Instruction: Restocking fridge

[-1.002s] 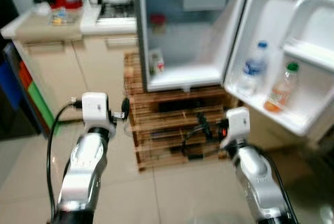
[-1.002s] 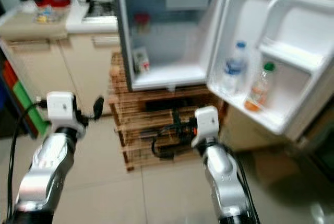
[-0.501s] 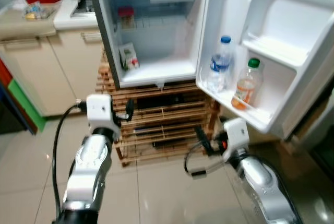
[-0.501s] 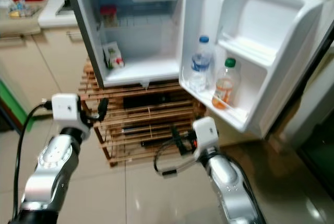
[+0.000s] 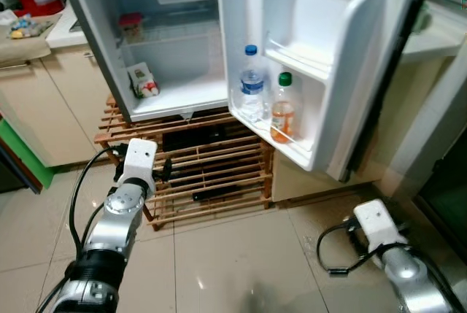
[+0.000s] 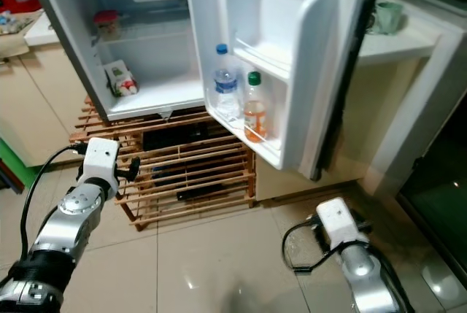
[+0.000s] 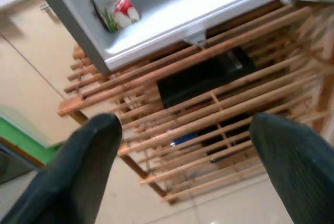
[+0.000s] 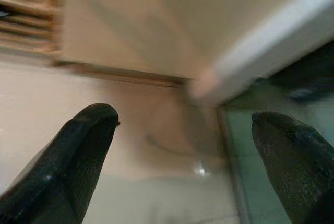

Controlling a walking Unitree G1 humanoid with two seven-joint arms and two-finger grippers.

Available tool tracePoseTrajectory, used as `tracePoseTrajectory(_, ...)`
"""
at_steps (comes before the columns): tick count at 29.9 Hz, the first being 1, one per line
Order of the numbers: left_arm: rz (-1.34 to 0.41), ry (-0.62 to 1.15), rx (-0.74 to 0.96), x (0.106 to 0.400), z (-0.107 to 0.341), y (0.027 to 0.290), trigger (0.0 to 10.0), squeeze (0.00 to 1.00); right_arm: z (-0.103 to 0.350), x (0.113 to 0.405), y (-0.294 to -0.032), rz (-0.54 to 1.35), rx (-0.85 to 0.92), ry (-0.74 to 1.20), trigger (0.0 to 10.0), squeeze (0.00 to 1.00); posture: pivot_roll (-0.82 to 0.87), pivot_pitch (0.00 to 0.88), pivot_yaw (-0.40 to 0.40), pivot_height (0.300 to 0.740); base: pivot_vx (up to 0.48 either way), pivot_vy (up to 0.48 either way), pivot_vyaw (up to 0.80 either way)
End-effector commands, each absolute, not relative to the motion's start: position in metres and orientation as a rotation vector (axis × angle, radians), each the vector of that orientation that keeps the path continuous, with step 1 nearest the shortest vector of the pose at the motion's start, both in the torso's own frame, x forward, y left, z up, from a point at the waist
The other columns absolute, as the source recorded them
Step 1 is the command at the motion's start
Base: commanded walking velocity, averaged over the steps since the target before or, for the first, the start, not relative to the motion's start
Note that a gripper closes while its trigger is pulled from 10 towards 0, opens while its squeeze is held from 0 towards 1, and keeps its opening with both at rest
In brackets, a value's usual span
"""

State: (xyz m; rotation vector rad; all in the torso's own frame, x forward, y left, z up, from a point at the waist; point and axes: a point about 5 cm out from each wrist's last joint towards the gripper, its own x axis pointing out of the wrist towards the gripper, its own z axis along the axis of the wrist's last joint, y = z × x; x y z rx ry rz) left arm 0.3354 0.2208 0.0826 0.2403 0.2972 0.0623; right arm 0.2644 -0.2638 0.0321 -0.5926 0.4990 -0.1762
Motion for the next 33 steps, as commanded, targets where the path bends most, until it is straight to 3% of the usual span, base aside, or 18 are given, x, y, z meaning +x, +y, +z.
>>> tracePoseTrajectory(1,0.095,0.325,0.227,0.333,0.079,0.234,10.0,0.00,0.048,0.276,-0.268,-0.243,-0.635,0.417,10.0,0.03,-0.22,0.000,0.126,0.740,0.000,0.000,0.00)
tracePoseTrajectory(3,0.086,0.349,0.223,0.329,0.071,0.235,10.0,0.00,0.081,0.300,-0.270,-0.341,-0.710,0.261,10.0,0.03,-0.21,0.000,0.123,0.740,0.000,0.000,0.00)
tracePoseTrajectory(8,0.090,0.348,0.187,0.324,0.063,0.231,10.0,0.00,0.117,0.321,-0.271,-0.429,-0.777,0.107,10.0,0.04,-0.18,0.000,0.097,0.740,0.000,0.000,0.00)
tracePoseTrajectory(12,0.067,0.359,0.210,0.317,0.056,0.232,10.0,0.00,0.127,0.329,-0.274,-0.454,-0.767,0.083,10.0,0.04,-0.17,0.000,0.086,0.740,0.000,0.000,0.00)
tracePoseTrajectory(15,0.054,0.508,0.336,0.299,0.031,0.245,10.0,0.00,0.121,0.332,-0.272,-0.404,-0.740,0.143,10.0,0.04,-0.17,0.000,0.082,0.740,0.000,0.000,0.00)
tracePoseTrajectory(20,0.088,0.577,0.297,0.287,0.019,0.257,10.0,0.00,0.116,0.335,-0.261,-0.324,-0.604,0.165,10.0,0.03,-0.15,0.000,0.077,0.740,0.000,0.000,0.00)
tracePoseTrajectory(23,0.097,0.618,0.242,0.279,0.012,0.263,10.0,0.00,0.108,0.338,-0.222,-0.066,-0.452,0.200,10.0,0.03,-0.15,0.000,0.087,0.740,0.000,0.000,0.00)
tracePoseTrajectory(24,0.097,0.618,0.242,0.279,0.012,0.263,10.0,0.00,0.108,0.338,-0.222,-0.066,-0.452,0.200,10.0,0.03,-0.15,0.000,0.087,0.740,0.000,0.000,0.00)
tracePoseTrajectory(25,0.105,0.645,0.239,0.275,0.008,0.267,10.0,0.00,0.108,0.336,-0.199,0.082,-0.412,0.198,10.0,0.02,-0.15,0.000,0.088,0.740,0.000,0.000,0.00)
tracePoseTrajectory(27,0.110,0.660,0.236,0.273,0.006,0.268,10.0,0.00,0.111,0.334,-0.187,0.152,-0.398,0.183,10.0,0.02,-0.15,0.000,0.088,0.740,0.000,0.000,0.00)
tracePoseTrajectory(29,0.105,0.727,0.230,0.262,-0.003,0.274,10.0,0.00,0.132,0.320,-0.137,0.438,-0.291,0.076,10.0,0.02,-0.15,0.000,0.086,0.740,0.000,0.000,0.00)
tracePoseTrajectory(32,0.094,0.763,0.232,0.256,-0.008,0.276,10.0,0.00,0.142,0.312,-0.120,0.554,-0.231,0.047,10.0,0.02,-0.14,0.000,0.084,0.740,0.000,0.000,0.00)
tracePoseTrajectory(33,0.077,0.833,0.219,0.245,-0.018,0.278,10.0,0.00,0.158,0.294,-0.097,0.773,-0.132,0.024,10.0,0.01,-0.13,0.000,0.080,0.740,0.000,0.000,0.00)
